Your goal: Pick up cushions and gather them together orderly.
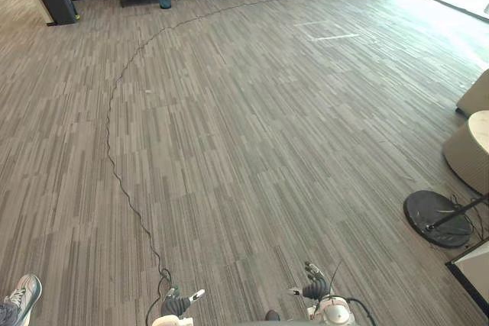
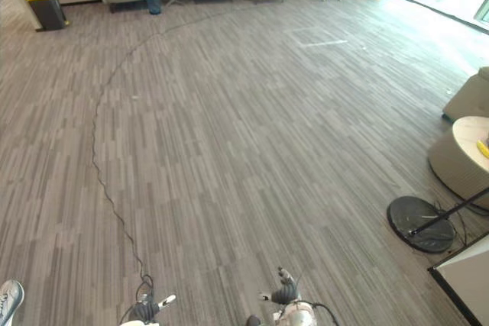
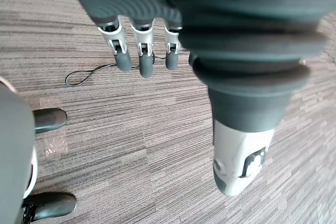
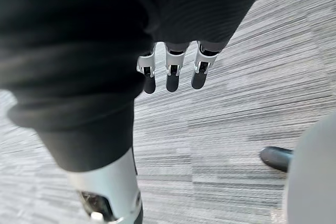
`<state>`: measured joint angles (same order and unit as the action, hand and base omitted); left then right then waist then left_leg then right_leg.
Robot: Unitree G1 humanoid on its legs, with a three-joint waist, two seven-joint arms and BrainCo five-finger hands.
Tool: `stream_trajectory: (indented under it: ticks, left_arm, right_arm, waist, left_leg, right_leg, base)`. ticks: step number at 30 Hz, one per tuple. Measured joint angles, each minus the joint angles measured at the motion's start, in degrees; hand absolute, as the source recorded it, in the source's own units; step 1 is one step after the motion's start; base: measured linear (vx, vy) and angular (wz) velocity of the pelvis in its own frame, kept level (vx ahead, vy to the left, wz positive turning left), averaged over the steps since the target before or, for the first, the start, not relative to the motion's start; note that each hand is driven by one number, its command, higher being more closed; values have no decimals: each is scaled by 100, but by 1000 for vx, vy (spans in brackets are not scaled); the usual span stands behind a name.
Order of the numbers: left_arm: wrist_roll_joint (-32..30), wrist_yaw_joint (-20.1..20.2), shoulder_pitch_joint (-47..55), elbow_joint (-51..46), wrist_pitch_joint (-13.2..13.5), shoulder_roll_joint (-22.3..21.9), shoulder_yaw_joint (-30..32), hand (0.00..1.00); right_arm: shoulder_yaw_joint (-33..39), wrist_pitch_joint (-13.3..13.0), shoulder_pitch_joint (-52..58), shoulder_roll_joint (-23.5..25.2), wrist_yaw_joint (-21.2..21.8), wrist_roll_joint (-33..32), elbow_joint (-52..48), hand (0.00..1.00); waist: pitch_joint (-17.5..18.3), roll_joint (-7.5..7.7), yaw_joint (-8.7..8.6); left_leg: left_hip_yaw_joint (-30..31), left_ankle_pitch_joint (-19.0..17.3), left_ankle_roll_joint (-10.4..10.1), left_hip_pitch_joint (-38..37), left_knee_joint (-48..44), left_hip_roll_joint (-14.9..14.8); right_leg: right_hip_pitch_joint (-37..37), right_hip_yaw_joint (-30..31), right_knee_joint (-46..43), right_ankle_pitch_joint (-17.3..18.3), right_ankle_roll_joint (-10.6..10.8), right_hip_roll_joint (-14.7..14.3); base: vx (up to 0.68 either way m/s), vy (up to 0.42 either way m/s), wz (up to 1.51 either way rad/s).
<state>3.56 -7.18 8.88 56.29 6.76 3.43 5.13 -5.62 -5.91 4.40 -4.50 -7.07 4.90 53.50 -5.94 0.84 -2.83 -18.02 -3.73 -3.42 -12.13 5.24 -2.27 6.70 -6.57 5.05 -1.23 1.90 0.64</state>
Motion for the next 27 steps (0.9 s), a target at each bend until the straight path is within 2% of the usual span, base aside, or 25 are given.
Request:
stream_trajectory:
  ticks: [8, 14, 19, 27]
  left_arm:
    - [-2, 164, -106, 79, 0, 18, -4, 0]
    - [-1, 180, -165, 95, -4, 21, -4, 0]
    - [-4, 183, -249, 168, -33, 36, -4, 0]
    - [-8, 191, -255, 179, -41, 35, -86, 0]
  right_arm:
    - [721, 158, -149, 17, 16, -96, 399, 0]
    - [1057, 245, -216, 67, 17, -120, 609, 0]
    - [1230, 253, -225, 255, 20, -325, 644, 0]
    - [1378, 244, -214, 263, 19, -517, 649, 0]
  waist:
    - [-28, -14, 32]
    - [-43, 11, 122]
    - [-105, 67, 197]
    - [-135, 25, 197]
  left_leg:
    - [495, 45, 63, 141, 63, 97]
    - [750, 50, 71, 213, 63, 201]
    - [755, 51, 71, 215, 61, 243]
    - [761, 76, 108, 194, 62, 237]
  right_leg:
    - [54, -525, -1, 147, 81, 126]
    - [149, -855, -3, 206, 171, 240]
    - [158, -885, -4, 209, 176, 282]
    - [130, -896, -144, 243, 210, 297]
  base:
    - [-6, -14, 32]
    - [38, 8, 27]
    - [-14, -2, 3]
    - [-66, -18, 1]
